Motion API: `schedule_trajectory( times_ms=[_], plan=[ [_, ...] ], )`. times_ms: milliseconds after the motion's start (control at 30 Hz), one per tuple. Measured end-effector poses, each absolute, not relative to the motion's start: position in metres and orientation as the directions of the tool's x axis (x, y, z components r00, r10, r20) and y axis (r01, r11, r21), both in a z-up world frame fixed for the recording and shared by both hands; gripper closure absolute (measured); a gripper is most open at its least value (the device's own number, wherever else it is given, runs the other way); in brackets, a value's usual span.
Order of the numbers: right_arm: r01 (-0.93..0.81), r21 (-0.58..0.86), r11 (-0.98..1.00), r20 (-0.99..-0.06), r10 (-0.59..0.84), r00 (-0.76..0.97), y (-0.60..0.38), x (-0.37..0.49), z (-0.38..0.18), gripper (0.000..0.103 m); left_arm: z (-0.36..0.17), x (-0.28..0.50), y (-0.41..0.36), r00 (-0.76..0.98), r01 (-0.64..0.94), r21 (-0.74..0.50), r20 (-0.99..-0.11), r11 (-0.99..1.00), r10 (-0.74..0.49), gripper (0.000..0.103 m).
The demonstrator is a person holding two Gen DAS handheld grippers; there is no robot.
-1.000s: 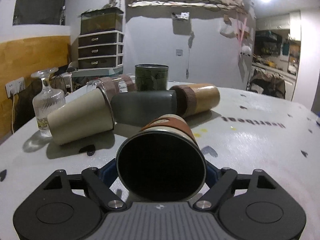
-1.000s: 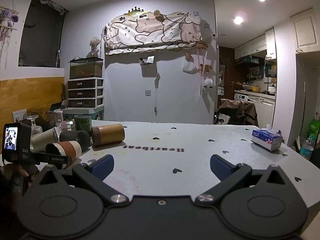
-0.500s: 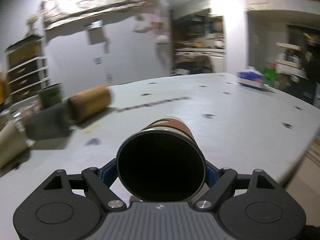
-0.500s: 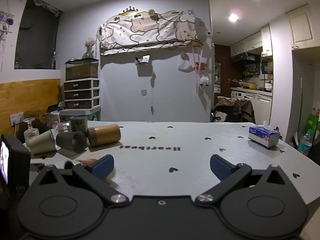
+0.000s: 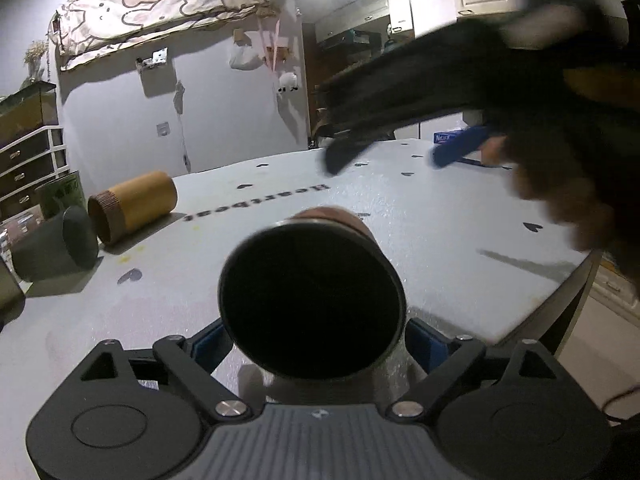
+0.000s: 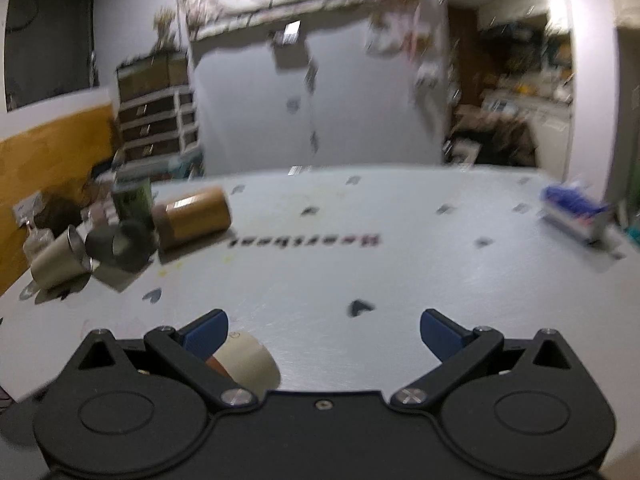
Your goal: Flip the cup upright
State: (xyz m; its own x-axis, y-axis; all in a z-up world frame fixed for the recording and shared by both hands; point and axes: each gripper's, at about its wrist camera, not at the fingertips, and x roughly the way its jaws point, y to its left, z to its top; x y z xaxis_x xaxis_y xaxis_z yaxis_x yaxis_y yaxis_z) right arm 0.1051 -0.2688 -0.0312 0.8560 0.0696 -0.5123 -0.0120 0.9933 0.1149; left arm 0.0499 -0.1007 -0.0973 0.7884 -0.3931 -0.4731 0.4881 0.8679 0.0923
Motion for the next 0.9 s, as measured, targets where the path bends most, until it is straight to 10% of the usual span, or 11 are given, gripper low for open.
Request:
schedule_trajectory(
  times_ms=[300,900],
  plan=[
    [-0.134,0.086,0.987,-0.682,0.156,0.714,-0.234,0.178,-0.062,0.0,-0.102,0.045,-0.085,0.811,0.43,0.062,-0.464,0.901,-0.356,0.01],
    [-0.04,0.15,0.988,-0.737,0.139,0.661,-0.3,0.126,-0.073,0.002,-0.097,0.078,-0.061,0.84,0.269,-0.093,-0.465,0.959,-0.28,0.01]
  ],
)
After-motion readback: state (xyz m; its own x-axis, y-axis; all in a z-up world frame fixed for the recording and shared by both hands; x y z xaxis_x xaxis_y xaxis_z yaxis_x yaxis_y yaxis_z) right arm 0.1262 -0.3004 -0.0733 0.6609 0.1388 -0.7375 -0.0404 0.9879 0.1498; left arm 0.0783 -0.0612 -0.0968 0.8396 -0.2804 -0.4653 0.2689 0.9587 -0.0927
